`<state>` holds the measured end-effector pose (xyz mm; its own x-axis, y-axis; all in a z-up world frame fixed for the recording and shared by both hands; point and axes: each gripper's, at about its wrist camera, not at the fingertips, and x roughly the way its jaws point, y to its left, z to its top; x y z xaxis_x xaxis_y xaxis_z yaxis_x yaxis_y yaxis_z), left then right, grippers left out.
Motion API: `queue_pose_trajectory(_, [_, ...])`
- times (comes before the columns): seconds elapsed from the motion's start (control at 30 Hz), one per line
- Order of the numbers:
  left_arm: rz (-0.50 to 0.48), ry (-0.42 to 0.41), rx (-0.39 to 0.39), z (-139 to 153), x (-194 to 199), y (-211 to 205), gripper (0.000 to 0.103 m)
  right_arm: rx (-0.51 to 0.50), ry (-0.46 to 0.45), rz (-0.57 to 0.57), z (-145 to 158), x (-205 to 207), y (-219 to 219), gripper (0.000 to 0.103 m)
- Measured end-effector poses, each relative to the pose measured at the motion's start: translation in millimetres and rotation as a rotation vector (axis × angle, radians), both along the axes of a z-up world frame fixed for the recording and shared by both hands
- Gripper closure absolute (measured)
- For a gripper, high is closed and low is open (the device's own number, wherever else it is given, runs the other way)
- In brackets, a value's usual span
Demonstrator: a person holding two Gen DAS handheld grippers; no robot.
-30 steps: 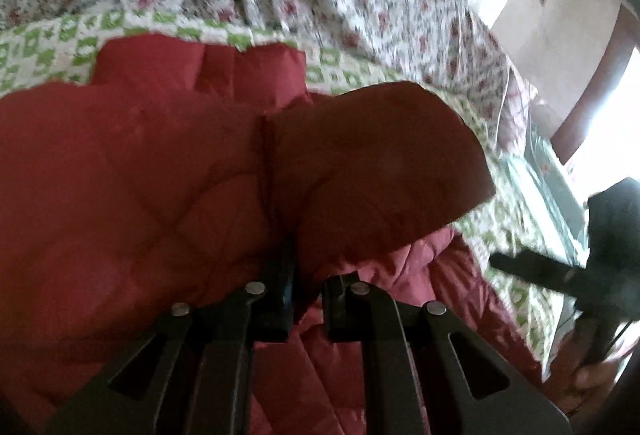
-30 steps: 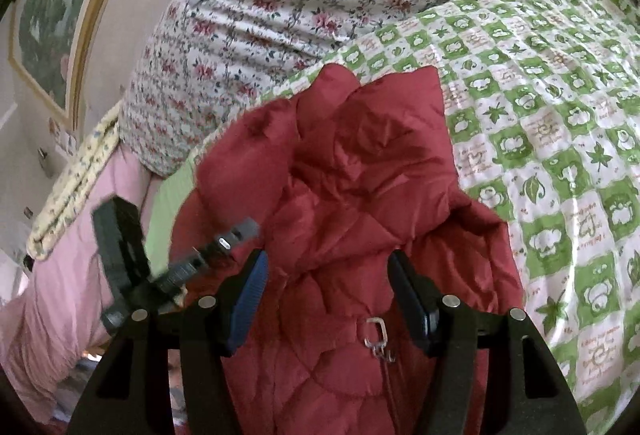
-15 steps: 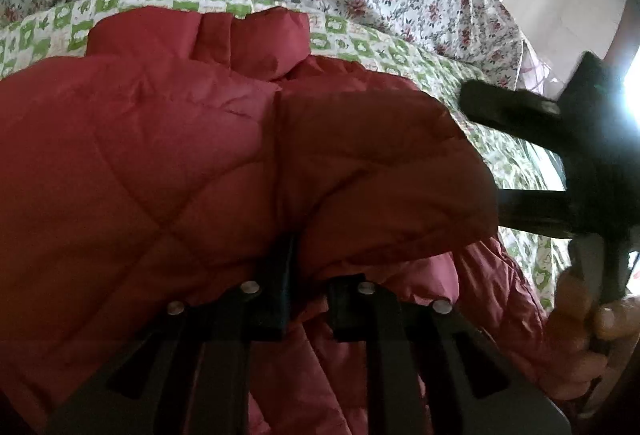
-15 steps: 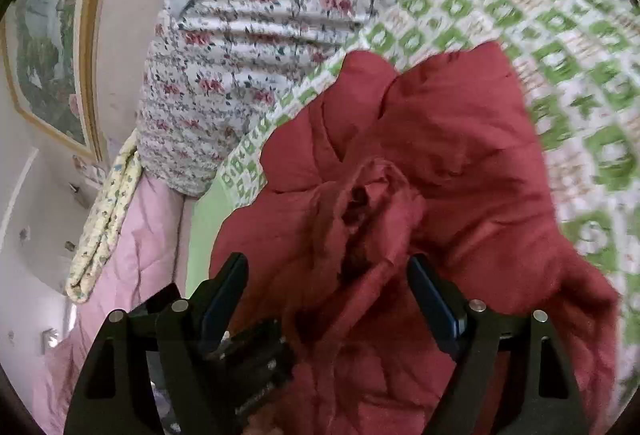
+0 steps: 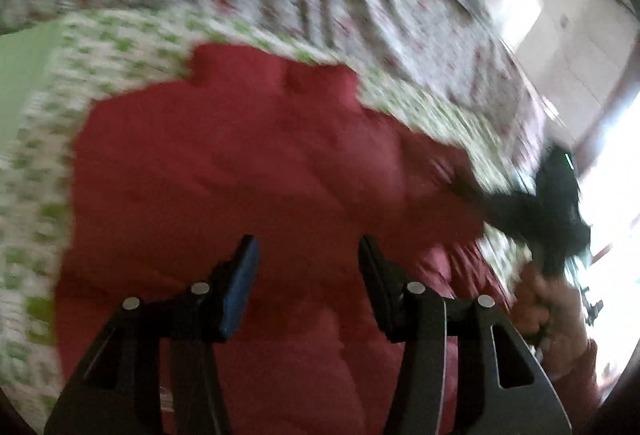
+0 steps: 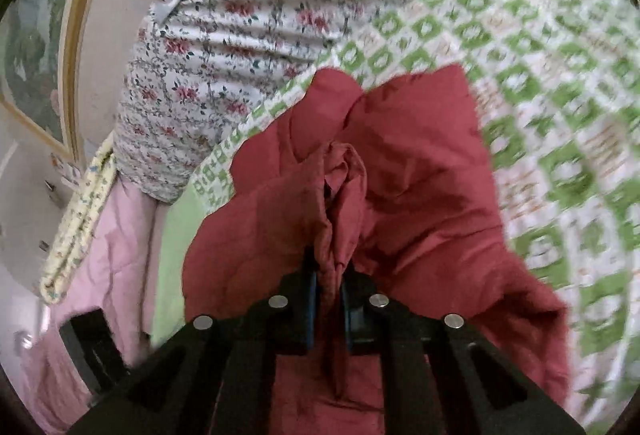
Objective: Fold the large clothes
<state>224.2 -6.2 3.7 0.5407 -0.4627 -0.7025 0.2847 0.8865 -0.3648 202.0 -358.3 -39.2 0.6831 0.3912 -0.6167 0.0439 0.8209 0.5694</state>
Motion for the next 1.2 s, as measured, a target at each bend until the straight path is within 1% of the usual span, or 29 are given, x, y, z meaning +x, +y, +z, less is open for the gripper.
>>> queue_pose_trajectory(0.1, [0.072,0.003,0.005,0,21,24,0.053,-0.029,0.021,-0.023,-6,-2,-6,0.095])
queue_pose_trajectory(0.2, [0.086,0.047,0.007,-17,44,32,0.053,-0.052,0.047,-0.026,-19,1,-5,0.094])
queue_pose_trajectory(0.23, [0.081,0.065,0.017,-26,50,32,0.053,-0.059,0.058,-0.020,-23,3,-4,0.089])
queue_pose_trajectory(0.27, [0.074,0.078,0.030,-35,53,31,0.053,-0.070,0.065,-0.024,-25,4,-3,0.087])
queue_pose_trajectory(0.33, [0.063,0.090,0.073,-52,54,29,0.053,-0.096,0.057,-0.040,-21,0,-2,0.078])
queue_pose_trajectory(0.4, [0.061,0.086,0.103,-59,52,26,0.053,-0.174,0.031,-0.072,-8,-8,2,0.072])
queue_pose_trajectory(0.47, [0.061,0.077,0.114,-62,51,25,0.053,-0.274,-0.042,-0.099,13,-20,12,0.068])
queue_pose_trajectory(0.53, [0.063,0.073,0.122,-63,51,24,0.053,-0.348,-0.119,-0.104,30,-30,26,0.059])
queue_pose_trajectory(0.57, [0.064,0.072,0.128,-63,50,22,0.053,-0.375,-0.147,-0.086,35,-32,35,0.057])
queue_pose_trajectory(0.6, [0.064,0.071,0.137,-64,50,21,0.053,-0.400,-0.158,-0.045,37,-30,47,0.052])
queue_pose_trajectory(0.63, [0.064,0.068,0.145,-64,50,20,0.053,-0.421,-0.152,-0.008,36,-27,56,0.050])
queue_pose_trajectory(0.7, [0.063,0.067,0.154,-64,50,20,0.053,-0.451,-0.124,0.054,25,-18,74,0.051])
queue_pose_trajectory(0.73, [0.065,0.070,0.161,-63,51,21,0.053,-0.471,-0.089,0.073,15,-10,80,0.051])
queue_pose_trajectory(0.77, [0.073,0.072,0.181,-60,49,22,0.053,-0.485,-0.050,0.078,4,-2,83,0.051])
queue_pose_trajectory(0.83, [0.081,0.063,0.224,-54,44,20,0.053,-0.479,0.011,0.074,-15,8,80,0.052])
queue_pose_trajectory(0.87, [0.083,0.053,0.237,-47,39,19,0.053,-0.471,0.026,0.071,-23,11,79,0.052])
queue_pose_trajectory(0.9, [0.079,0.043,0.233,-43,36,19,0.053,-0.467,0.033,0.071,-29,13,76,0.052])
queue_pose_trajectory(0.93, [0.064,0.028,0.213,-36,32,18,0.053,-0.464,0.031,0.069,-32,14,75,0.051])
queue_pose_trajectory(1.0, [0.052,-0.002,0.182,-26,31,15,0.053,-0.465,0.029,0.066,-33,15,76,0.051])
queue_pose_trajectory(1.07, [0.051,-0.022,0.170,-20,33,11,0.053,-0.480,0.033,0.069,-33,16,79,0.051])
queue_pose_trajectory(1.13, [0.045,-0.014,0.161,-21,41,7,0.053,-0.490,0.036,0.074,-33,16,79,0.051])
queue_pose_trajectory(1.2, [0.051,0.031,0.200,-33,53,2,0.053,-0.490,0.037,0.082,-35,18,78,0.051])
